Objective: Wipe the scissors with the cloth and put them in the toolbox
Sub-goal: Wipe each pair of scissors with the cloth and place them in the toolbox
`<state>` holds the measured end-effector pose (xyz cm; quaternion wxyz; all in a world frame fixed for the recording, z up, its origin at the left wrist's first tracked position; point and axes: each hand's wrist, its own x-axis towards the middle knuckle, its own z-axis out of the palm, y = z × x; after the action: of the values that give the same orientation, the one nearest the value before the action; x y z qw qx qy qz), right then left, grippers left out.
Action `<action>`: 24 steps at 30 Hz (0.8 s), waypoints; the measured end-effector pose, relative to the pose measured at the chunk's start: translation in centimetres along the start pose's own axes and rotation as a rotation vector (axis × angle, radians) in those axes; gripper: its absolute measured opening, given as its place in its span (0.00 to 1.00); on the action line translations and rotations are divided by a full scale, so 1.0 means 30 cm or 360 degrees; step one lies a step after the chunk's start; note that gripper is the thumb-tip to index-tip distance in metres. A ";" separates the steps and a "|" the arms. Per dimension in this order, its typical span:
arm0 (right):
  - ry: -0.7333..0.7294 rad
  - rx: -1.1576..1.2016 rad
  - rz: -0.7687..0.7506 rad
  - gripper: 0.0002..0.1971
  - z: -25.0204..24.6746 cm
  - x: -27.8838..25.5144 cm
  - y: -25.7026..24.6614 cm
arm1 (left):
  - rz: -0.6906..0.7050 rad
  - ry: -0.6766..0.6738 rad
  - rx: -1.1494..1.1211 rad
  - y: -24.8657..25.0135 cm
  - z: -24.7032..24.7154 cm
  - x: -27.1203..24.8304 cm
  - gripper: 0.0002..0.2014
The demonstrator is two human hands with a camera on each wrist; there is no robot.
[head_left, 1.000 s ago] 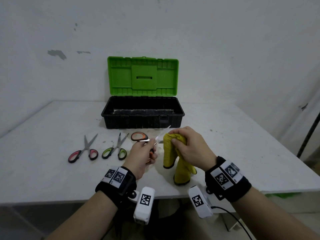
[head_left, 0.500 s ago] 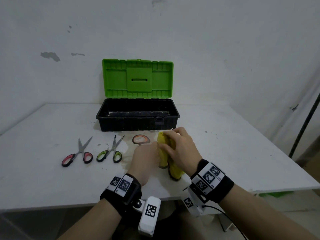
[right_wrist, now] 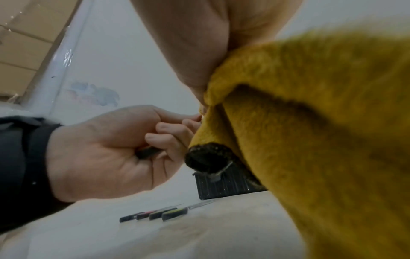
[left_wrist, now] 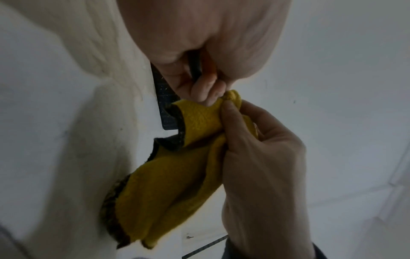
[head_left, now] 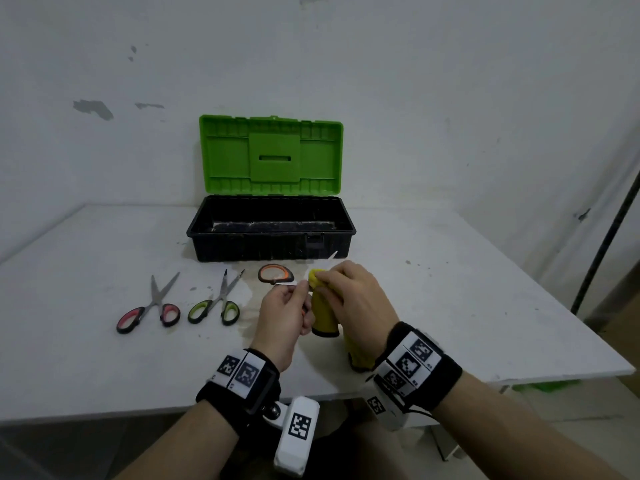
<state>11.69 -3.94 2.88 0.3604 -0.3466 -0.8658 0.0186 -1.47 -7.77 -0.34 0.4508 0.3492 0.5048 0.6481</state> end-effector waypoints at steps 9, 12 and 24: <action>0.0082 -0.0035 0.0355 0.12 -0.059 0.068 0.090 | 0.0049 -0.0109 0.0066 0.013 -0.024 -0.009 0.14; 0.0124 0.0004 0.0420 0.12 -0.096 0.073 0.110 | 0.0025 -0.0079 0.0083 0.007 -0.034 -0.001 0.14; -0.0015 -0.0014 0.0113 0.06 -0.039 0.013 0.034 | -0.0088 -0.0151 -0.0009 0.009 -0.026 -0.003 0.13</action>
<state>12.84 -3.18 3.71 0.3538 -0.3786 -0.8548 0.0293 -2.21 -8.15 -0.28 0.4930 0.3641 0.4906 0.6195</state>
